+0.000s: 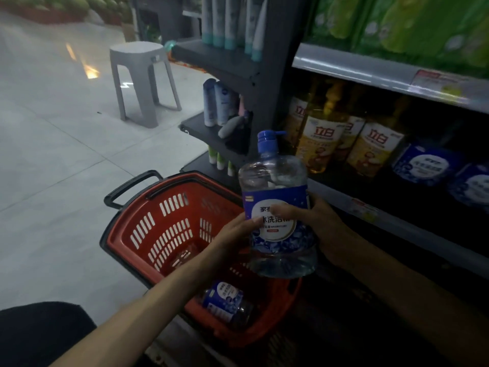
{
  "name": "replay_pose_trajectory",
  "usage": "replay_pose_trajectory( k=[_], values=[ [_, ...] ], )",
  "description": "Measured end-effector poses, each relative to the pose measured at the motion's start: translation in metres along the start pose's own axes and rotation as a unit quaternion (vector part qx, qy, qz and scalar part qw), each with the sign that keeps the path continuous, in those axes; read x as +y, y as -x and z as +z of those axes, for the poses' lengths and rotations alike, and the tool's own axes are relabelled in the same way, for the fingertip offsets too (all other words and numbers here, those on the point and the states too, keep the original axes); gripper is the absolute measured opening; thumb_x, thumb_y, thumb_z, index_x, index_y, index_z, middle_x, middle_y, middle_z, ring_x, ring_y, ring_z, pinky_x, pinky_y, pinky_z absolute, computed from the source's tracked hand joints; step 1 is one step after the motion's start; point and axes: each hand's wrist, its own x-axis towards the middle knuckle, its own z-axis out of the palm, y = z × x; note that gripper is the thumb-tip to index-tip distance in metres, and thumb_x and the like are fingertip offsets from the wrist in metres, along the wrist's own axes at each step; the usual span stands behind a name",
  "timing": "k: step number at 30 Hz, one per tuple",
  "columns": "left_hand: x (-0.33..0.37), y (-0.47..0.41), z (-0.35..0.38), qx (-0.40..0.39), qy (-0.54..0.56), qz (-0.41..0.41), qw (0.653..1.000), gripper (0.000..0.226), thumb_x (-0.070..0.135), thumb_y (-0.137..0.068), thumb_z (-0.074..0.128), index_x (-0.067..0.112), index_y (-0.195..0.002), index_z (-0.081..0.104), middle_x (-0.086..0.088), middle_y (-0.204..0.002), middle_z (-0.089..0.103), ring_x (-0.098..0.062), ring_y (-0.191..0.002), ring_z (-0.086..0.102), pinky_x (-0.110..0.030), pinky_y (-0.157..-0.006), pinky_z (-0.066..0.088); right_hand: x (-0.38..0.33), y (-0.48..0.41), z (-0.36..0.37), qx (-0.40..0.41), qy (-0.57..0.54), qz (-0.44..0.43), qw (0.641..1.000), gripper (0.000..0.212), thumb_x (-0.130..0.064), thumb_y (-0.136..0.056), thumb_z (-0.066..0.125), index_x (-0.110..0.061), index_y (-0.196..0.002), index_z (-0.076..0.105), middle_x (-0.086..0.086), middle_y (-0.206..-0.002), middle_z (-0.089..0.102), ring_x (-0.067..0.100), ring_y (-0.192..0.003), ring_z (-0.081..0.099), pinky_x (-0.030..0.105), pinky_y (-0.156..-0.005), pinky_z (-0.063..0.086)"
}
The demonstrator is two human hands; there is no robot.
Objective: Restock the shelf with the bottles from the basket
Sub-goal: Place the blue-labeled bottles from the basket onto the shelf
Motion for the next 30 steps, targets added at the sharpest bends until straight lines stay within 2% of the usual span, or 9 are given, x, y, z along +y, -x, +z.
replay_pose_trajectory(
  k=[3, 8, 11, 13, 17, 20, 23, 25, 30],
  values=[
    [-0.004, 0.003, 0.021, -0.041, -0.022, 0.034, 0.998, 0.054, 0.033, -0.089, 0.076, 0.026, -0.139, 0.057, -0.003, -0.131, 0.071, -0.021, -0.120, 0.069, -0.038, -0.100, 0.056, -0.004, 0.017, -0.015, -0.001, -0.021, -0.006, 1.000, 0.051, -0.015, -0.081, 0.080, -0.016, -0.130, 0.064, 0.009, -0.116, 0.075, 0.030, -0.105, 0.074, 0.038, -0.076, 0.062],
    [-0.007, 0.000, 0.045, -0.044, -0.002, 0.024, 0.999, 0.065, 0.026, -0.076, 0.089, 0.028, -0.133, 0.058, 0.001, -0.122, 0.075, -0.021, -0.113, 0.073, -0.037, -0.092, 0.058, -0.003, 0.032, -0.035, 0.013, 0.013, 0.002, 1.000, 0.051, -0.017, -0.083, 0.078, -0.014, -0.131, 0.062, 0.007, -0.114, 0.076, 0.025, -0.101, 0.075, 0.031, -0.074, 0.061],
    [-0.009, -0.003, 0.058, -0.049, 0.032, 0.008, 0.998, 0.066, 0.013, -0.075, 0.087, 0.022, -0.134, 0.058, -0.004, -0.119, 0.076, -0.024, -0.110, 0.074, -0.037, -0.088, 0.061, -0.003, 0.040, -0.045, 0.011, 0.035, 0.000, 0.999, 0.055, -0.030, -0.078, 0.078, -0.019, -0.129, 0.063, 0.000, -0.110, 0.078, 0.019, -0.098, 0.076, 0.027, -0.072, 0.061],
    [-0.010, -0.005, 0.067, -0.047, 0.047, 0.007, 0.998, 0.063, 0.008, -0.076, 0.084, 0.020, -0.132, 0.059, -0.005, -0.117, 0.077, -0.024, -0.107, 0.075, -0.033, -0.083, 0.062, -0.004, 0.044, -0.051, 0.007, 0.041, -0.003, 0.999, 0.049, -0.035, -0.081, 0.072, -0.021, -0.126, 0.063, 0.000, -0.109, 0.078, 0.018, -0.097, 0.076, 0.026, -0.072, 0.060],
    [-0.007, -0.013, 0.080, -0.052, 0.071, 0.007, 0.996, 0.065, 0.010, -0.076, 0.087, 0.021, -0.133, 0.057, -0.004, -0.115, 0.078, -0.022, -0.104, 0.076, -0.031, -0.078, 0.062, 0.002, 0.056, -0.073, -0.003, 0.053, -0.002, 0.999, 0.043, -0.037, -0.087, 0.067, -0.028, -0.128, 0.062, -0.007, -0.113, 0.077, 0.015, -0.102, 0.074, 0.026, -0.077, 0.060],
    [-0.003, -0.020, 0.083, -0.029, 0.047, 0.031, 0.998, 0.062, 0.013, -0.075, 0.082, 0.022, -0.131, 0.058, -0.002, -0.115, 0.078, -0.020, -0.103, 0.076, -0.028, -0.077, 0.062, 0.016, 0.068, -0.090, 0.000, 0.030, 0.000, 1.000, 0.042, -0.029, -0.085, 0.069, -0.029, -0.126, 0.062, -0.014, -0.113, 0.076, 0.010, -0.105, 0.072, 0.022, -0.079, 0.059],
    [-0.002, -0.027, 0.086, -0.005, 0.012, 0.045, 0.999, 0.070, 0.019, -0.067, 0.091, 0.025, -0.129, 0.059, -0.001, -0.118, 0.077, -0.020, -0.107, 0.075, -0.035, -0.084, 0.062, 0.034, 0.072, -0.105, 0.001, 0.064, -0.017, 0.998, 0.059, -0.023, -0.082, 0.079, -0.026, -0.137, 0.057, -0.008, -0.130, 0.069, 0.016, -0.120, 0.066, 0.039, -0.097, 0.057],
    [-0.003, -0.031, 0.091, 0.002, -0.011, 0.057, 0.998, 0.069, 0.018, -0.067, 0.090, 0.026, -0.127, 0.059, 0.000, -0.117, 0.077, -0.020, -0.108, 0.075, -0.037, -0.086, 0.061, 0.042, 0.072, -0.111, 0.017, 0.089, -0.035, 0.995, 0.070, -0.022, -0.080, 0.086, -0.027, -0.142, 0.054, -0.008, -0.135, 0.067, 0.014, -0.123, 0.064, 0.045, -0.101, 0.055],
    [-0.006, -0.037, 0.118, 0.006, -0.075, 0.105, 0.992, 0.068, 0.012, -0.067, 0.089, 0.027, -0.126, 0.058, 0.009, -0.114, 0.076, -0.011, -0.105, 0.074, -0.023, -0.077, 0.061, 0.052, 0.079, -0.123, 0.063, 0.141, -0.092, 0.984, 0.081, -0.022, -0.072, 0.092, -0.026, -0.143, 0.052, -0.014, -0.133, 0.066, 0.004, -0.122, 0.063, 0.029, -0.094, 0.057]
  ],
)
